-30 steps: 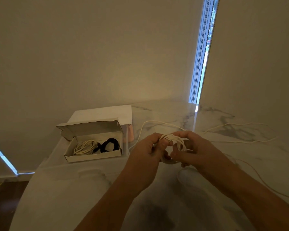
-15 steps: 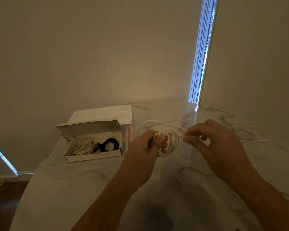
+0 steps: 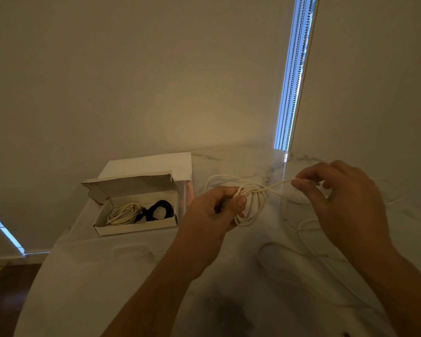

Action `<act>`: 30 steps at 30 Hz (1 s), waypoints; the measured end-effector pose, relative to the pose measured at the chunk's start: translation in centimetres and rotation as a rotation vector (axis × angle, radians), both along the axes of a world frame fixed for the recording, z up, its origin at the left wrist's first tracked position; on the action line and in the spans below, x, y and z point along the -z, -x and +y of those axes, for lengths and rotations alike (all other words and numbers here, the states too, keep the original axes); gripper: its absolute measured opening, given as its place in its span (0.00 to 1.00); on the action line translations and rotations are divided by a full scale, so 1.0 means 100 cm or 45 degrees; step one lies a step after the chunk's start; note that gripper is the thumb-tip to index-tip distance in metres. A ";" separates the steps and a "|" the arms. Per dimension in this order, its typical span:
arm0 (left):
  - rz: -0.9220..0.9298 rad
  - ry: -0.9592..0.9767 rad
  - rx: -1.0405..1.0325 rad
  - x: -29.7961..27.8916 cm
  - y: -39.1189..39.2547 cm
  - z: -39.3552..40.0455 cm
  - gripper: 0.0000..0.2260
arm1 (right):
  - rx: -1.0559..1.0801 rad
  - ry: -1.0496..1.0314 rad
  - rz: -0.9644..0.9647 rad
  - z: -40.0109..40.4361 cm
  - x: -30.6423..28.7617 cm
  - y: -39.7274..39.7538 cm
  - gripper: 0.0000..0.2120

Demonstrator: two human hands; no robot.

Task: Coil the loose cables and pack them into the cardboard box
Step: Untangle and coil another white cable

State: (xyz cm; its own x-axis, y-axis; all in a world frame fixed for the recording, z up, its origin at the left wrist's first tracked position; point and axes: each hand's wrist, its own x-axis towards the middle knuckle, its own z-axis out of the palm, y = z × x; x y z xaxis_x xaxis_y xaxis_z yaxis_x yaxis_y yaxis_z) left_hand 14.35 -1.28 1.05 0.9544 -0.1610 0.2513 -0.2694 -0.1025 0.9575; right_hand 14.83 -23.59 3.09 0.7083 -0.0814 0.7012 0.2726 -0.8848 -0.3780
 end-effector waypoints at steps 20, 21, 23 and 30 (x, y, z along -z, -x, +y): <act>0.216 0.513 -0.014 0.003 0.003 -0.008 0.08 | -0.606 -1.173 0.725 0.045 0.016 0.007 0.06; 0.214 0.507 -0.004 0.003 0.003 -0.009 0.09 | -0.619 -1.225 0.742 0.046 0.017 0.009 0.07; 0.190 0.476 -0.002 0.003 0.003 -0.009 0.10 | -0.642 -1.284 0.783 0.047 0.016 0.010 0.08; 0.139 0.437 -0.065 0.006 0.002 -0.009 0.11 | -0.691 -1.214 0.868 0.049 0.015 0.009 0.11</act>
